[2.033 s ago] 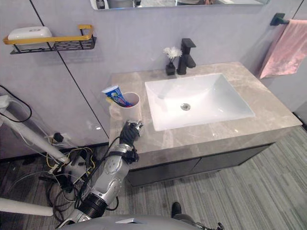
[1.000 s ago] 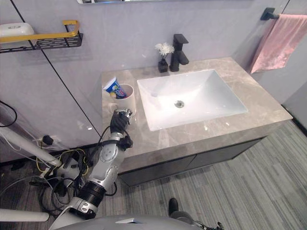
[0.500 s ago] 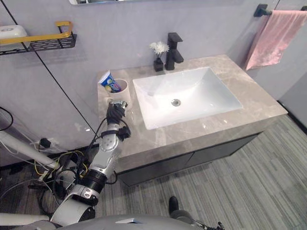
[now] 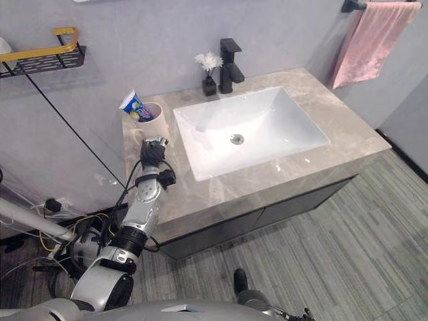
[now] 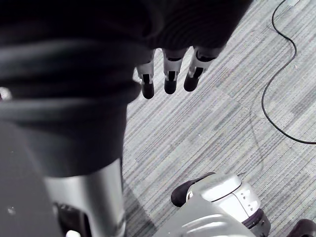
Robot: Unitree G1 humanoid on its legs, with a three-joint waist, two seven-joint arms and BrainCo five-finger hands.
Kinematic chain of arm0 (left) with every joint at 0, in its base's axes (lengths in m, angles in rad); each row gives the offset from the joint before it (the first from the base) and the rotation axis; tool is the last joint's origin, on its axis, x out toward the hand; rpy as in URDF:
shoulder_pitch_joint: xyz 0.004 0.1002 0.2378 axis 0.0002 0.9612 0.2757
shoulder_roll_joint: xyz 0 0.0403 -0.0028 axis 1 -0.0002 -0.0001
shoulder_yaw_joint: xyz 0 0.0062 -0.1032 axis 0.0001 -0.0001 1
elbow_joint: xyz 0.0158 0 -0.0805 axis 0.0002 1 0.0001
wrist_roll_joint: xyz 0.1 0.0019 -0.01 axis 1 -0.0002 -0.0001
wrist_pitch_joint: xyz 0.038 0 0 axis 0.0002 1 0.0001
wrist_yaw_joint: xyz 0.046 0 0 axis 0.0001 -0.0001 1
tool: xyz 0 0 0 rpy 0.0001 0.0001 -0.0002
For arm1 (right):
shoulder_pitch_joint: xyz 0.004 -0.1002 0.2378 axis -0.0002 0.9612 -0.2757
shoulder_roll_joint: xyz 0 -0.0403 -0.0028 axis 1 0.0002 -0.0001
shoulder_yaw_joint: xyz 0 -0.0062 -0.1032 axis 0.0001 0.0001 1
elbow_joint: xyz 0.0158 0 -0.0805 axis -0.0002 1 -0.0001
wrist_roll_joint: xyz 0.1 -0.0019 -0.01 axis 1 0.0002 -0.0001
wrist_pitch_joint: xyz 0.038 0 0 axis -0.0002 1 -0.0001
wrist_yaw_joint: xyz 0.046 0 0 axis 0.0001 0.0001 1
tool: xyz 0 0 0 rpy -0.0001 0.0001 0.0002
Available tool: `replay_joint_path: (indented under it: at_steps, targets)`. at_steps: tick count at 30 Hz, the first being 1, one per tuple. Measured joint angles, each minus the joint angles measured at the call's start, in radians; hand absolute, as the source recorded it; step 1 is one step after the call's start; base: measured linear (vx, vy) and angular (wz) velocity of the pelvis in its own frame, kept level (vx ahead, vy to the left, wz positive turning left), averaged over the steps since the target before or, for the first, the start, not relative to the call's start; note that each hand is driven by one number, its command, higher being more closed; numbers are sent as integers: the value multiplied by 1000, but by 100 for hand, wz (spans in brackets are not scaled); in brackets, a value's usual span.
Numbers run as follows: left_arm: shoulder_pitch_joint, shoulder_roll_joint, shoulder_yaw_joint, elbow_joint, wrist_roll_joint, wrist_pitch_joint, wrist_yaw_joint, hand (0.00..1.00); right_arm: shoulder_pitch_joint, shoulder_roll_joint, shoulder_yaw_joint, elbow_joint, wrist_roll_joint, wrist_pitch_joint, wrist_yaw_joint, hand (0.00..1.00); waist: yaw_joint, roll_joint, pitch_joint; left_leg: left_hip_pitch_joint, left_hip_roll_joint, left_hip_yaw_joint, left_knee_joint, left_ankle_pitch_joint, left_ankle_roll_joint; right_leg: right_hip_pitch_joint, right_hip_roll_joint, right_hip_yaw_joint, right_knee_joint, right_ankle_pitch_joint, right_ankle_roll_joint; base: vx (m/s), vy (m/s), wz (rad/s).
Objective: Organize washtable
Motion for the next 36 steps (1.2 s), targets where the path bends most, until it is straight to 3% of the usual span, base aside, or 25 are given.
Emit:
replay_joint_path:
  at_steps: [26, 32, 36]
  targets:
    - [-183, 33, 171, 118, -1, 17, 74, 100, 2, -12, 17, -5, -1, -1, 21, 0, -29, 26, 40, -12, 10, 85, -6, -10, -15, -58, 36, 80, 0, 14, -12, 6, -4, -10]
    - [-180, 30, 160, 104, -2, 20, 73, 100, 2, -13, 17, -5, -1, -2, 22, 0, -28, 28, 41, -12, 14, 84, -6, -11, -16, -57, 39, 78, 0, 15, -13, 3, -1, 0]
    - [-82, 24, 66, -55, -2, 18, 46, 100, 2, -13, 17, -4, -1, -3, 23, 0, -23, 30, 42, -10, 14, 66, -4, -11, -16, -46, 33, 59, 0, 15, -13, -1, 6, 12]
